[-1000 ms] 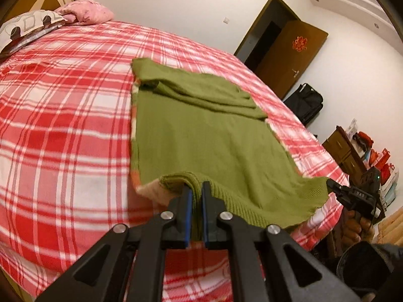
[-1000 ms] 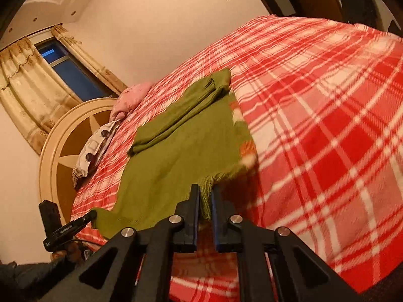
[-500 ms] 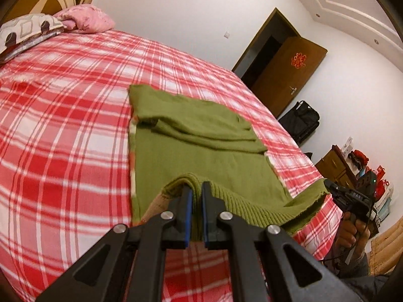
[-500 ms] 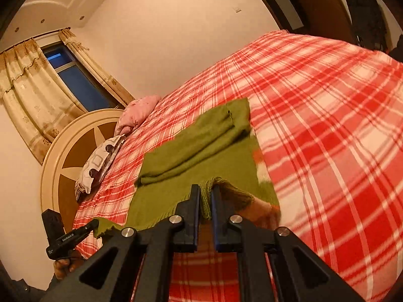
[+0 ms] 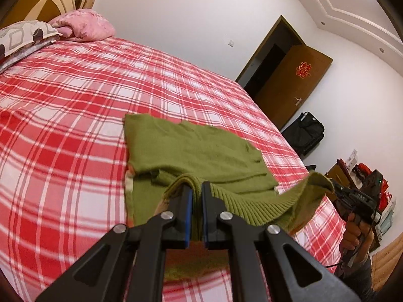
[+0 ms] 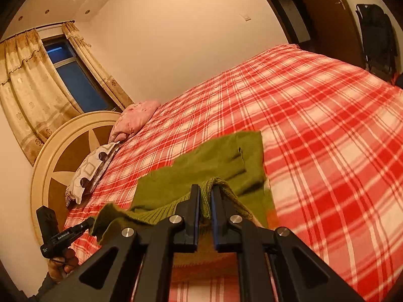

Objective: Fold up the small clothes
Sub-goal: 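Lift the hem with both grippers and fold it toward the collar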

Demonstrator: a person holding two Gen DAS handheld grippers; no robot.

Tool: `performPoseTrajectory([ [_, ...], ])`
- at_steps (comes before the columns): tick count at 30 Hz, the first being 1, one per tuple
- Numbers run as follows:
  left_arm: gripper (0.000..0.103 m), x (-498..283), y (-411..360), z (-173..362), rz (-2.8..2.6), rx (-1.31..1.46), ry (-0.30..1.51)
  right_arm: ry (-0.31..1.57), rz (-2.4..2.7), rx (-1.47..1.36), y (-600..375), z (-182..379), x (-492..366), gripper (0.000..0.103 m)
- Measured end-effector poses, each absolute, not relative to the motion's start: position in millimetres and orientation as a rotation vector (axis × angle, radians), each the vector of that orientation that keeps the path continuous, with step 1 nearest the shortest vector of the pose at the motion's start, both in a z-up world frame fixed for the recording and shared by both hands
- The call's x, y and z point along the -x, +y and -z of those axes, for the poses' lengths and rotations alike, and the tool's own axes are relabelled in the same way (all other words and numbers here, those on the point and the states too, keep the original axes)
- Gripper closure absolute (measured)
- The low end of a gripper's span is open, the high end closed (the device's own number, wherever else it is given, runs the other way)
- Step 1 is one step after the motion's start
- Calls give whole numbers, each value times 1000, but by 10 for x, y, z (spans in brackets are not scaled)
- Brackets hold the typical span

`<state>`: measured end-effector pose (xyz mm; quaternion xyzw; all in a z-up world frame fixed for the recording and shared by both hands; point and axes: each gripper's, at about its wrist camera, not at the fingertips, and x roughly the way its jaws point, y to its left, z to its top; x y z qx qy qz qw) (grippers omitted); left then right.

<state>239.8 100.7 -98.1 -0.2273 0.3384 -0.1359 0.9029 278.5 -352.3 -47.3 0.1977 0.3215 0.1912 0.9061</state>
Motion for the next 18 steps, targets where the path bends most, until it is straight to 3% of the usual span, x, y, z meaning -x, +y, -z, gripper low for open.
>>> performPoseTrajectory([
  [18,96,-3411,1340,1104,232,548,725,719,-348,-306,-3107,473,-4222,96],
])
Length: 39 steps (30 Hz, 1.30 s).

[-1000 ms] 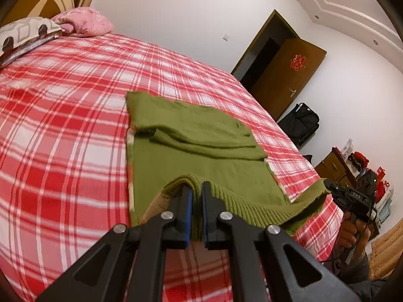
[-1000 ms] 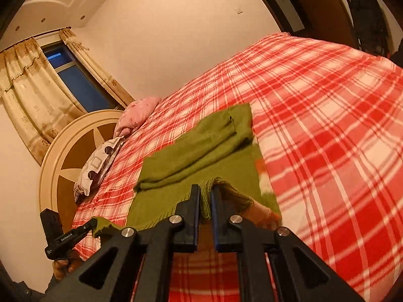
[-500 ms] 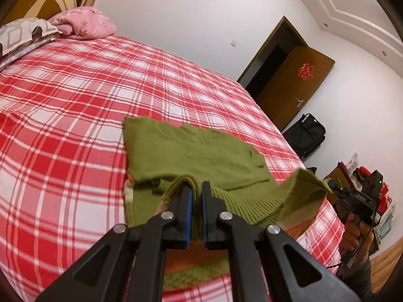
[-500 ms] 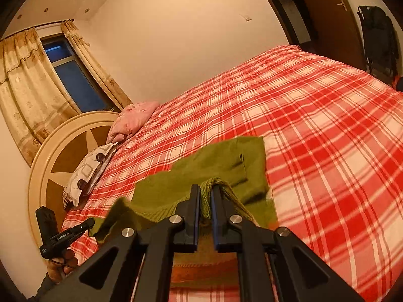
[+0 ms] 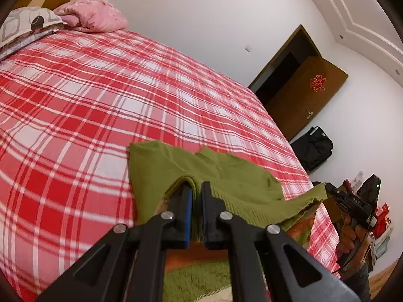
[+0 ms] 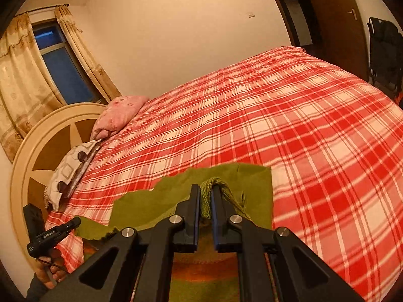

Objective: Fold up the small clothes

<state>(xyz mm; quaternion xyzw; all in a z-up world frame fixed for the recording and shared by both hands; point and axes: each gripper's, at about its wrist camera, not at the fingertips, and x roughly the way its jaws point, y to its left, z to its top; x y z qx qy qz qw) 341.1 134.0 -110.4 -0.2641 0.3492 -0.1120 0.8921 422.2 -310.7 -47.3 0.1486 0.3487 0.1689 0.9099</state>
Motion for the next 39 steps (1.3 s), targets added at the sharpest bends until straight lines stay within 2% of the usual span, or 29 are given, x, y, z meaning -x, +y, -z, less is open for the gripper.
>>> performPoseTrajectory([
  [15,96,-4303,1406,1576,155,568,824,849,-255,-271,-2954,1201,-5430,96],
  [18,89,-4315,1407,1617,122,559,828,890,-241,-249,-2922,1365,-5589,94],
  [19,82,-4298,1413,1621,111,555,833,886,-206,-235,-2932,1391,-5604,93],
  [20,71,-4264,1429,1614,101,548,833,884,-190,-224,-2943,1403,-5609,83],
  [21,64,-4212,1450,1595,86,534,824,881,-172,-216,-2973,1412,-5600,70],
  [22,51,-4136,1477,1562,63,517,810,873,-168,-221,-3013,1407,-5565,43],
  [23,43,-4030,1502,1520,50,507,787,863,-176,-231,-3046,1389,-5522,39],
  [28,41,-3601,1382,1445,68,419,753,844,-256,-181,-3010,1312,-5157,39],
  [34,39,-3509,924,1556,67,227,807,906,-412,-24,-2421,1270,-4930,39],
  [39,35,-3480,975,1891,14,241,882,1005,-203,176,-2389,1680,-4857,39],
])
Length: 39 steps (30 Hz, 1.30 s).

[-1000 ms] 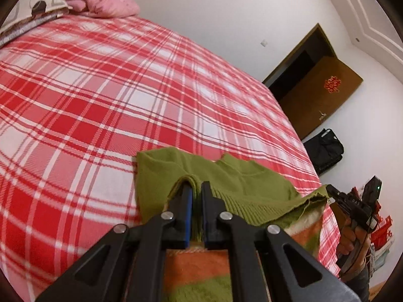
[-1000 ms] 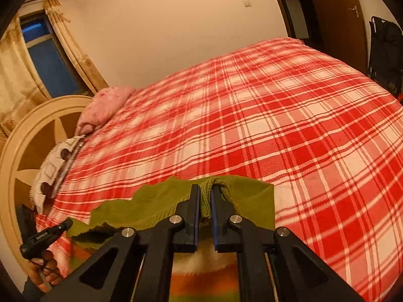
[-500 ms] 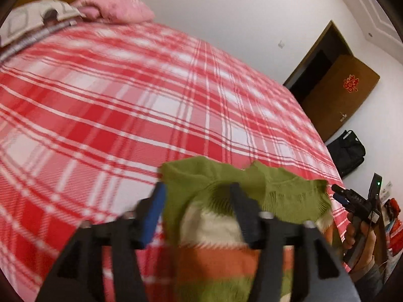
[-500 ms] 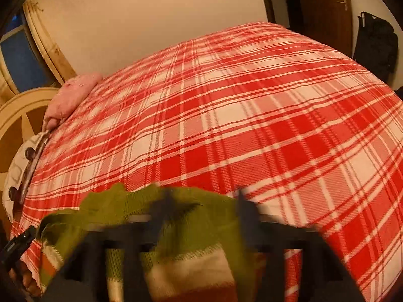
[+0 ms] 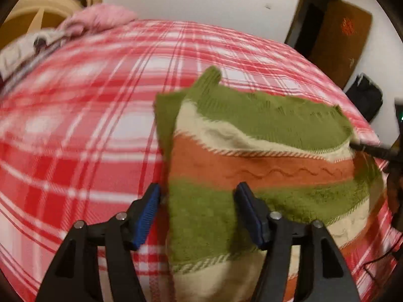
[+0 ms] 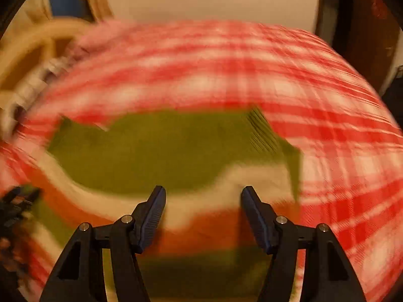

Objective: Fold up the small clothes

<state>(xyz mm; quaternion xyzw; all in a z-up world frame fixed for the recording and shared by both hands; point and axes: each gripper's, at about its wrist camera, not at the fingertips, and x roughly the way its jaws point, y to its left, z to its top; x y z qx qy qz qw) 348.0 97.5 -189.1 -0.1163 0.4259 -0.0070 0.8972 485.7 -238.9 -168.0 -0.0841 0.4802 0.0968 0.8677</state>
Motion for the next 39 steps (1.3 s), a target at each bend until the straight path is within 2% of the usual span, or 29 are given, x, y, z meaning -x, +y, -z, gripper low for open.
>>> performPoseTrajectory([
  [5,33,-3337,1062,1844,30,258,872,981,-159,13,-2944,1648,-4704,39],
  [9,33,-3398,1065,1575,5,212,819,909,-160,38,-3005,1453,-4401,39],
  [12,25,-3606,1041,1331,12,163,766,902,-172,10,-3095,1405,-4221,40],
  [14,24,-3753,1040,1322,-4,133,767,920,-181,-49,-3226,1445,-4092,53],
  [18,24,-4136,920,1508,-46,35,815,1013,-190,-91,-3342,1644,-3984,65],
  [20,24,-4280,930,1671,-111,-8,869,1028,-217,-69,-3321,1718,-3917,94],
  [21,23,-4316,976,1763,-160,-17,894,1022,-207,-32,-3303,1731,-3855,96],
  [22,18,-4343,1050,1847,-181,11,917,1022,-193,-11,-3304,1734,-3812,97],
  [23,8,-4338,1114,1877,-184,44,915,1026,-171,4,-3317,1742,-3786,97],
  [25,2,-4302,1225,1904,-220,83,904,1027,-141,9,-3385,1759,-3767,97],
  [34,2,-3985,1425,1854,-242,165,898,1061,-105,90,-3356,1735,-3666,97],
  [37,4,-3721,1442,1700,-228,191,855,1007,-33,117,-3334,1577,-3594,96],
  [39,4,-3548,1394,1613,-195,196,835,940,-41,133,-3229,1427,-3555,90],
])
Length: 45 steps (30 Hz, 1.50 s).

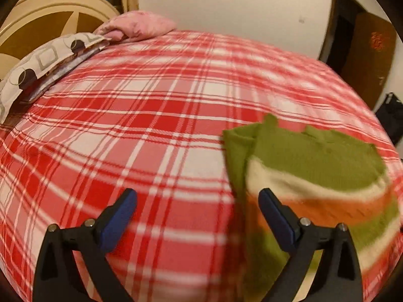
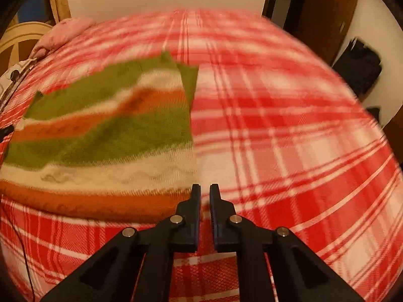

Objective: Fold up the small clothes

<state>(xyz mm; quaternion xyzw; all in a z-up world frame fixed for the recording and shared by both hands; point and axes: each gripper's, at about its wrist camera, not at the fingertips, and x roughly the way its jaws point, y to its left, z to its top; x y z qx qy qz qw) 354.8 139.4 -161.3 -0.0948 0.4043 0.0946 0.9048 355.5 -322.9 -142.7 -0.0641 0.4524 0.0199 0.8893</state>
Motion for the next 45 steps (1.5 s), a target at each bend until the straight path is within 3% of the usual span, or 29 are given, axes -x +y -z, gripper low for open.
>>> performPoseTrajectory([
  [1,3,-3436,1355,1569,-174,199,820,902,-64,130,-3144,1340,-3542,71],
  [2,3,-3354,1312,1551,-153,195,814,873,-103,118,-3053,1273,-3538,43],
  [3,3,-3279,1248,1546,-133,182,820,852,-150,106,-2929,1226,-3546,34],
  [4,3,-3211,1177,1552,-120,168,827,833,-194,105,-2799,1203,-3564,32],
  [11,3,-3017,906,1782,-95,56,901,876,-335,208,-1943,1480,-3710,32],
  [15,3,-2958,880,1901,-76,35,935,972,-309,271,-1782,1813,-3628,32],
  [17,3,-2913,892,1913,-70,41,922,931,-301,280,-1826,1875,-3512,32],
  [33,0,-2650,957,1970,-41,73,893,987,-272,288,-1952,1858,-3296,32],
  [45,0,-2276,1526,1890,-160,206,856,790,-522,397,-991,1526,-2971,32],
])
